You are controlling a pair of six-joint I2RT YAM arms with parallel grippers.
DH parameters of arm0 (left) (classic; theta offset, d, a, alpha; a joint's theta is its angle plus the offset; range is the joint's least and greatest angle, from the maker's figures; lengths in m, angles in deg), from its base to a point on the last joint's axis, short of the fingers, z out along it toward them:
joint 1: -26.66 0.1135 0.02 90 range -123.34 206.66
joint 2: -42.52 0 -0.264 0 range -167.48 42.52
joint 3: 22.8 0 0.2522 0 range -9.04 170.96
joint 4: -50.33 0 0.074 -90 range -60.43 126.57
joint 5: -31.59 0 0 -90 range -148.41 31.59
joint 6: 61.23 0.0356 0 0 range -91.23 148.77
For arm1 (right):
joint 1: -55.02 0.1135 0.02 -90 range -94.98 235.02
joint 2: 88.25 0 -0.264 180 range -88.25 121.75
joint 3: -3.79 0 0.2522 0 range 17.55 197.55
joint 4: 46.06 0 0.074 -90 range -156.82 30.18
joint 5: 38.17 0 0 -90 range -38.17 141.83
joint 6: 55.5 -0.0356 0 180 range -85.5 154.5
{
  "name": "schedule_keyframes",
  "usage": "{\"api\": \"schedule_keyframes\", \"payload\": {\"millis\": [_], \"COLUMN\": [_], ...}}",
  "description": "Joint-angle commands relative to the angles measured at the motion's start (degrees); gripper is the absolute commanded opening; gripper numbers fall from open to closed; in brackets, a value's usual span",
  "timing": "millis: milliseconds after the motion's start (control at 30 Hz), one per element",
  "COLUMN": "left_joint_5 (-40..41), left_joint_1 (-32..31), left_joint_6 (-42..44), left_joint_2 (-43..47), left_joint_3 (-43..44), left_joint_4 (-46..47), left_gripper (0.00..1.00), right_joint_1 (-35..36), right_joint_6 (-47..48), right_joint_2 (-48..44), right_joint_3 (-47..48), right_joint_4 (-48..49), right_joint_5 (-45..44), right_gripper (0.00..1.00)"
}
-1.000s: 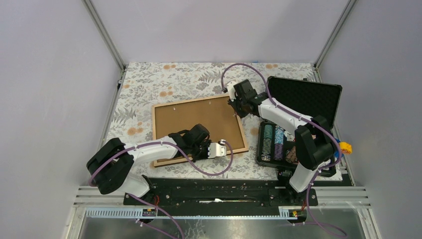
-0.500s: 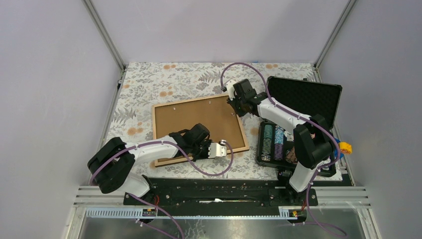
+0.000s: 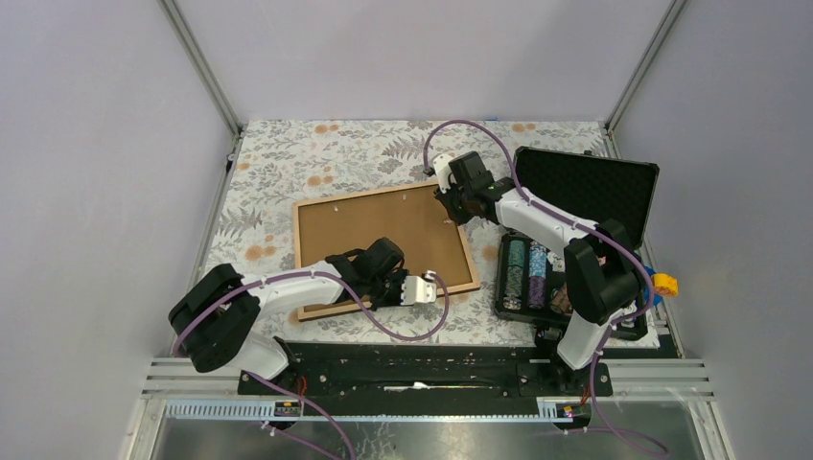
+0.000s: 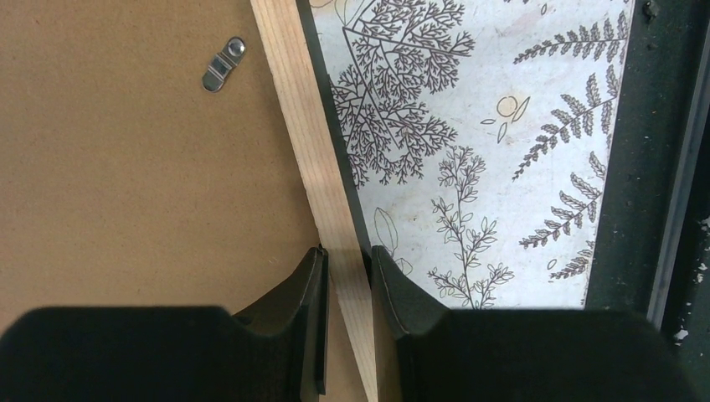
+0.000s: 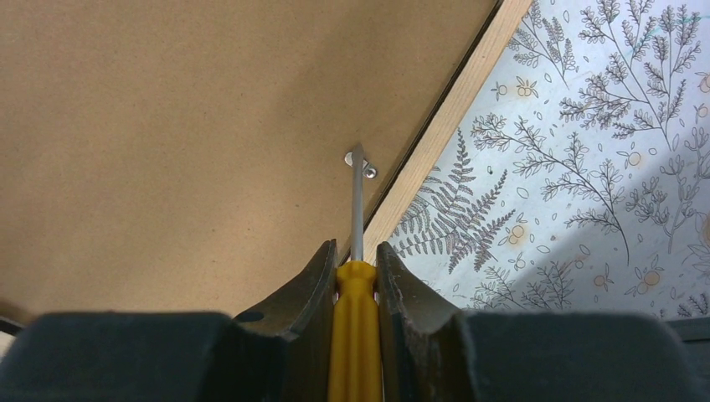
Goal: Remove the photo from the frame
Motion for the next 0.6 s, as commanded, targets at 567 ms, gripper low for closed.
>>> {"api": "schedule_keyframes", "payload": {"millis": [567], "left_joint_5": [-0.3], "left_joint_1": [0.5], "left_joint_6": [6.8], "left_joint_2": [2.6], "left_joint_3": [-3.7], "left_joint_4": [-14.7], "left_gripper": [0.18], "right_joint_1": [-3.0], "right_joint_6": [-3.9], "right_joint_2": [-5.4], "right_joint_3": [8.7], "right_joint_4": [-8.2], "right_joint_5": [10.6], "right_gripper": [0.00]}}
